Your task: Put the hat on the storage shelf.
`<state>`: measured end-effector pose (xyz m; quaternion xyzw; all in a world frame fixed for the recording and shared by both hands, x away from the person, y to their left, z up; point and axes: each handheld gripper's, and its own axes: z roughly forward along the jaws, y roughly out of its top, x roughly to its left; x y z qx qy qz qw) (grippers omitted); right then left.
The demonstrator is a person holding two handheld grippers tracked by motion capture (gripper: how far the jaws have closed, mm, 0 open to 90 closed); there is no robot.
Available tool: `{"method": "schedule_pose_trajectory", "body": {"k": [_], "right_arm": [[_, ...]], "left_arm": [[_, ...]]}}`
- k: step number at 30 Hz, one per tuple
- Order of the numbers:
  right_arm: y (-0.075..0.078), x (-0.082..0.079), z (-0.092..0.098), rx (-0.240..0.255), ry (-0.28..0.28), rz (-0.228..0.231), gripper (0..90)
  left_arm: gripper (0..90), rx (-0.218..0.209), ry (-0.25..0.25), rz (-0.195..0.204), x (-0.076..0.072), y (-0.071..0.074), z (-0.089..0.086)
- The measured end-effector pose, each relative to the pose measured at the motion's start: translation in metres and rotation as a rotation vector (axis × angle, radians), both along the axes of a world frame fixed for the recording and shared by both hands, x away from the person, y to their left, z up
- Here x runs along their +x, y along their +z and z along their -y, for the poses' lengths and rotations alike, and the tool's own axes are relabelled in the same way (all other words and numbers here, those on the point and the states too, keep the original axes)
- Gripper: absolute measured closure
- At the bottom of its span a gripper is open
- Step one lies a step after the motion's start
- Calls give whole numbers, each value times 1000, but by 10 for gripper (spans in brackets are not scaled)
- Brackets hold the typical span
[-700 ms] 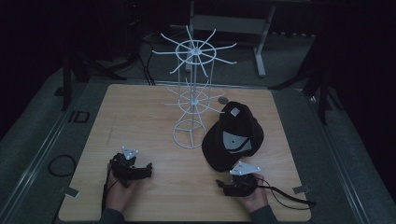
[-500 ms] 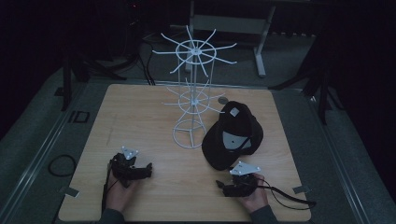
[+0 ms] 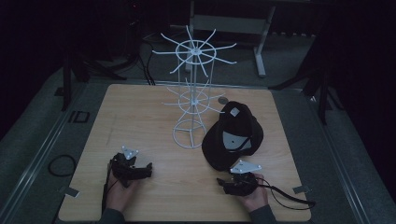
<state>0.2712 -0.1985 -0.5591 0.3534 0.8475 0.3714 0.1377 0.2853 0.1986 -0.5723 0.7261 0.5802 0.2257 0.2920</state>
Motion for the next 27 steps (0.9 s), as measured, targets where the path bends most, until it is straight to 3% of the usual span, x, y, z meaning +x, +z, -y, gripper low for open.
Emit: {"method": "schedule_pose_trajectory", "body": {"k": [7, 16, 19, 27], "right_arm": [[10, -2, -4, 58, -38, 39, 464], [13, 4, -4, 121, -71, 15, 503], [14, 9, -7, 158, -108, 0, 517], [17, 12, -3, 188, -155, 9, 621]], "left_arm": [[2, 1, 0, -1, 0, 0, 0], [2, 0, 0, 0, 0, 0, 0], [2, 1, -1, 0, 0, 0, 0], [2, 1, -1, 0, 0, 0, 0]]}}
